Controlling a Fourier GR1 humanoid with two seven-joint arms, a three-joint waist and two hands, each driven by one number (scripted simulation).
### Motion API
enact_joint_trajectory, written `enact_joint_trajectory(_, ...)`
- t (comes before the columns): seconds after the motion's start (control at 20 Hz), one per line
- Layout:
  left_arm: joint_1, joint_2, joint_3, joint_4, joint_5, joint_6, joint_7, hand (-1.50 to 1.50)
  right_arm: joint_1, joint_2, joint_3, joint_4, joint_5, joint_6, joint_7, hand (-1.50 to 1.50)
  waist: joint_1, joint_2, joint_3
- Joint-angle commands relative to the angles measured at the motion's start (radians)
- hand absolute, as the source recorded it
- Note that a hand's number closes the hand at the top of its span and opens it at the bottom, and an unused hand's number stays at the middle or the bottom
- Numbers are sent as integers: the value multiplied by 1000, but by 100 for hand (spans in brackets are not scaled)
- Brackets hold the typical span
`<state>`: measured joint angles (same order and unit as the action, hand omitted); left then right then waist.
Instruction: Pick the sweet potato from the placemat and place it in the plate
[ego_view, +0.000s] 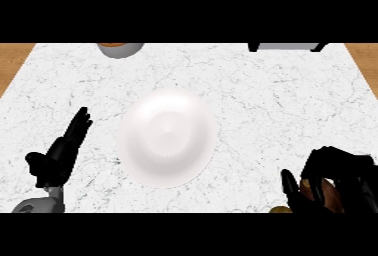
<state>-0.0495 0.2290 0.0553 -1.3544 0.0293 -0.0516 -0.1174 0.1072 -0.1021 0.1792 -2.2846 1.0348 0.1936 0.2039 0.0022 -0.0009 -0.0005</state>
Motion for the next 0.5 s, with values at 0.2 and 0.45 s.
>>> enact_joint_trajectory(0.2, -15, 15, 32, 48, -8, -29, -50, 0, -319, 99, 169, 135, 101, 87, 234, 150, 11, 2, -1)
enact_joint_trajectory(0.45, -39, 17, 42, 36, 2, -37, -10, 0, -459, 101, 186, 380, -12, -9, 273, 150, 10, 3, 0)
